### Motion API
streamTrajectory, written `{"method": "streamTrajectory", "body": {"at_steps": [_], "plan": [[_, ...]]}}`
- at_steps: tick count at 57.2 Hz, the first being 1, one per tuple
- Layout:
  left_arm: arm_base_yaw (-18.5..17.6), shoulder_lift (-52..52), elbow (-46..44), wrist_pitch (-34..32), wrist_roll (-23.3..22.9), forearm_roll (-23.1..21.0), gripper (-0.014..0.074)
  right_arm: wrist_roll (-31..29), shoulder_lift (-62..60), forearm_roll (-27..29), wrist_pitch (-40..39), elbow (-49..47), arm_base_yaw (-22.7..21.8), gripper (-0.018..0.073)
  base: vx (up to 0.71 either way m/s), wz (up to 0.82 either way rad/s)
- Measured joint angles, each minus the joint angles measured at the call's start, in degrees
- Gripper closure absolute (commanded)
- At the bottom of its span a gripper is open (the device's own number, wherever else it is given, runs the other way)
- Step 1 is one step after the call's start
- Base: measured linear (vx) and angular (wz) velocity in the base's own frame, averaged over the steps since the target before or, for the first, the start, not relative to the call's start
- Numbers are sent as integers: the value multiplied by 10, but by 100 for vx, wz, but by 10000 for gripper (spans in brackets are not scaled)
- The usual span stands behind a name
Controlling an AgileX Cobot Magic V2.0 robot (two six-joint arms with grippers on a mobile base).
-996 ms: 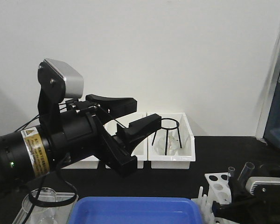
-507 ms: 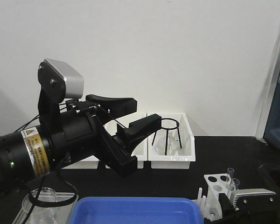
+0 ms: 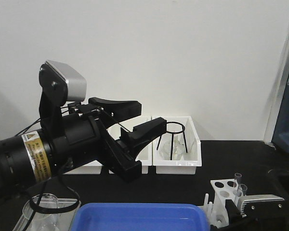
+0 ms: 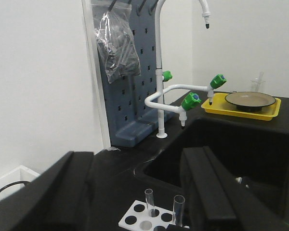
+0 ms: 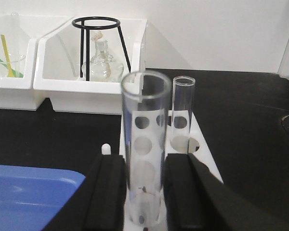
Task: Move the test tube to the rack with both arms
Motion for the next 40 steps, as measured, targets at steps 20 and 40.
{"method": "streamTrajectory", "body": {"at_steps": [20,40], "plan": [[0,0,0,3,0,0,83,-20,-86,0,50,0,0,25,0,0],[0,0,1,61,0,-1,227,-81,-340,1,183,3,0,99,0,0]]}}
